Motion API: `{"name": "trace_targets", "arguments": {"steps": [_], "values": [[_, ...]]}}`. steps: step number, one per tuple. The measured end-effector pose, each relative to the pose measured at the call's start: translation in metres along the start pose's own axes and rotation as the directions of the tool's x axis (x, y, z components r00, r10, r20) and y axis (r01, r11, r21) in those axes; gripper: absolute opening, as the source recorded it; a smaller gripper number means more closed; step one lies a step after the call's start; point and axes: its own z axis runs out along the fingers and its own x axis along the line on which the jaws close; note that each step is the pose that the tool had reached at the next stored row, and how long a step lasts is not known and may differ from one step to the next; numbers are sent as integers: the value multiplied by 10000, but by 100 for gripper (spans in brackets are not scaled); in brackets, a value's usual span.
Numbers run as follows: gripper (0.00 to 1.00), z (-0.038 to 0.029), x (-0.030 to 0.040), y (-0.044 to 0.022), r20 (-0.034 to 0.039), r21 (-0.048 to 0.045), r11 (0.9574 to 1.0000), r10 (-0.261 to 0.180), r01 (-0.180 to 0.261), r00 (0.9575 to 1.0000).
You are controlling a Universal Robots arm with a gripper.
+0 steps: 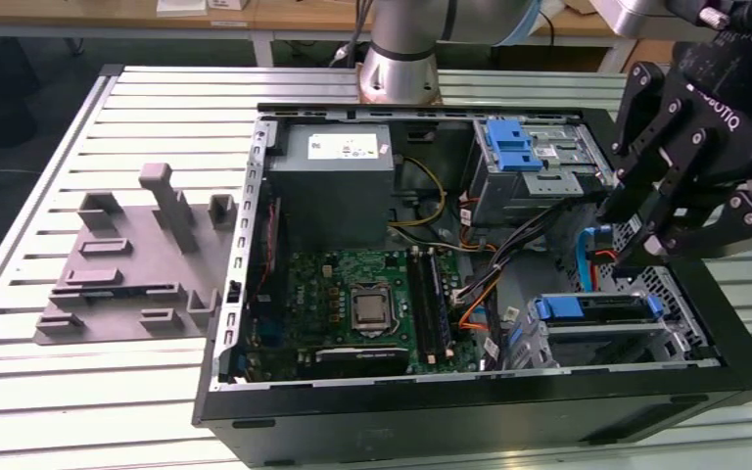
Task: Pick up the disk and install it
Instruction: 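Insert the disk into the insertion slot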
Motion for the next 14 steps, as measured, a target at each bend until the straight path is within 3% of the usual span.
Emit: {"name": "trace_targets", "arguments": {"steps": [4, 11, 14], "values": [[42, 70, 0, 0, 0, -1, 10000, 0, 0, 10000], [13, 196, -1, -1, 0, 0, 10000, 0, 0, 10000], [11, 251, -1, -1, 0, 1, 10000, 0, 0, 10000]]}}
